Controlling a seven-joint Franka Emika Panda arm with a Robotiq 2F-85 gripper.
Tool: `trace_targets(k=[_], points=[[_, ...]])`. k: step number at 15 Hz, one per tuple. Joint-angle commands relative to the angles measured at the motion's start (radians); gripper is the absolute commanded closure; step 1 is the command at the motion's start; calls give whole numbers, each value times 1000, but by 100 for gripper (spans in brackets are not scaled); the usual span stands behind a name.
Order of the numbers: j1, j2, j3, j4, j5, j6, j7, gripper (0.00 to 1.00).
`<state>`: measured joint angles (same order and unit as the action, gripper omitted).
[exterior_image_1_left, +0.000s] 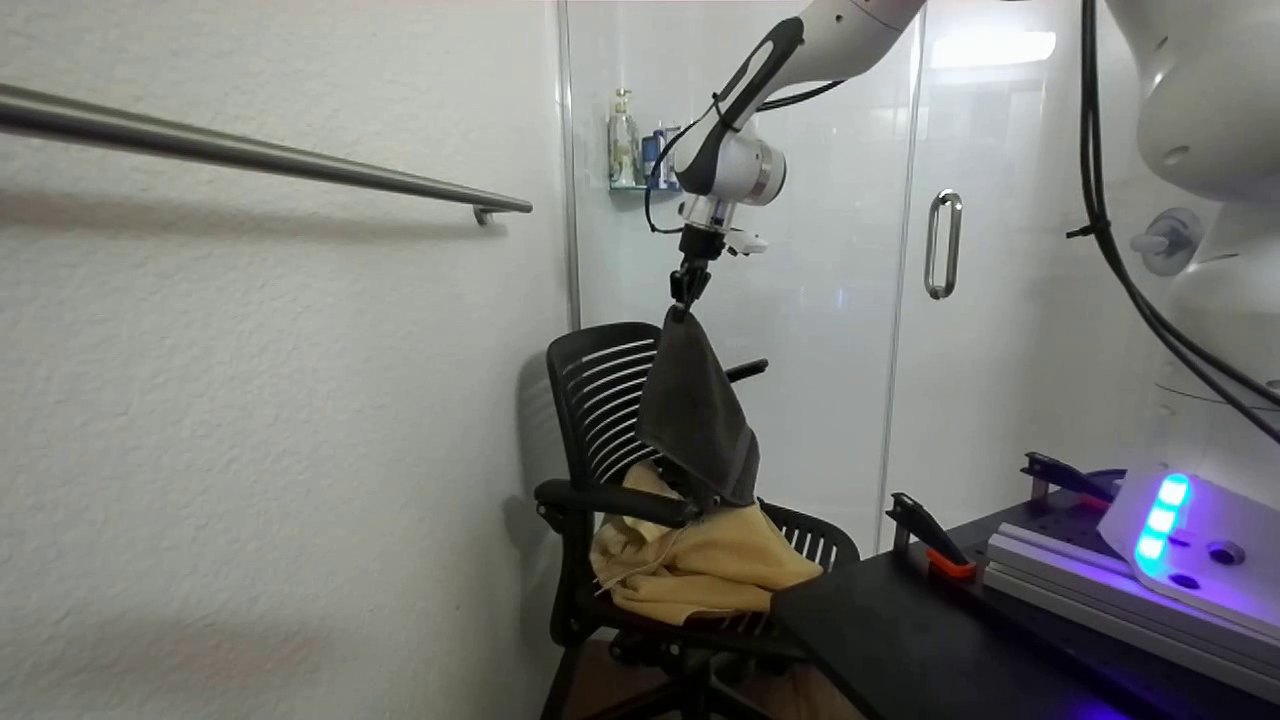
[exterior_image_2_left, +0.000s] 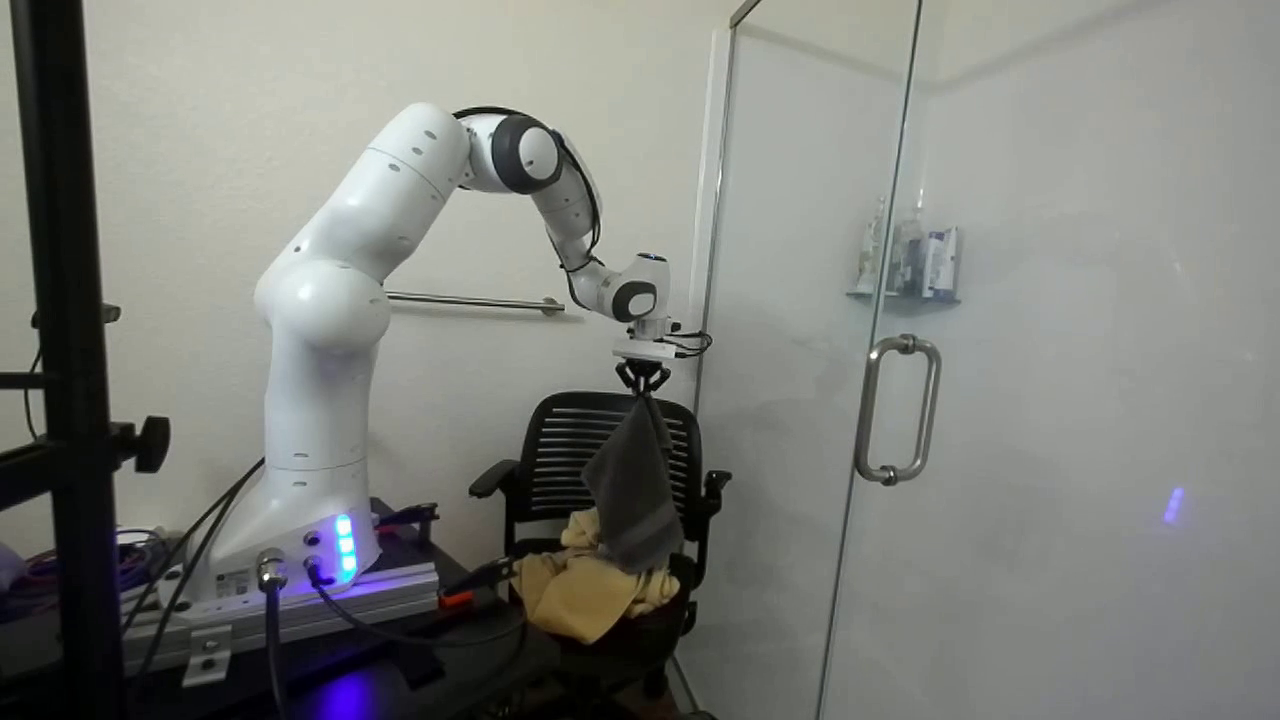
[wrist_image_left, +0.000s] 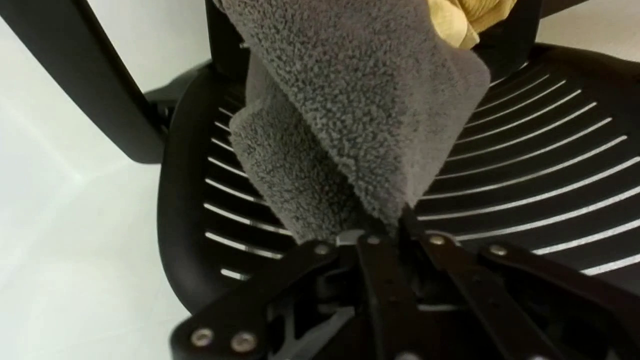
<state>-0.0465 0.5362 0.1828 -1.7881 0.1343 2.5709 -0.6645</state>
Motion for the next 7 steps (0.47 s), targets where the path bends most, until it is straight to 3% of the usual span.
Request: trace_targets(k=[1,3,7], points=[[-11,14,24,9,-13,18,3,82],[-11,31,34,23,-14,28,-3,70],[-16,33,33,30,-13,28,-9,69]])
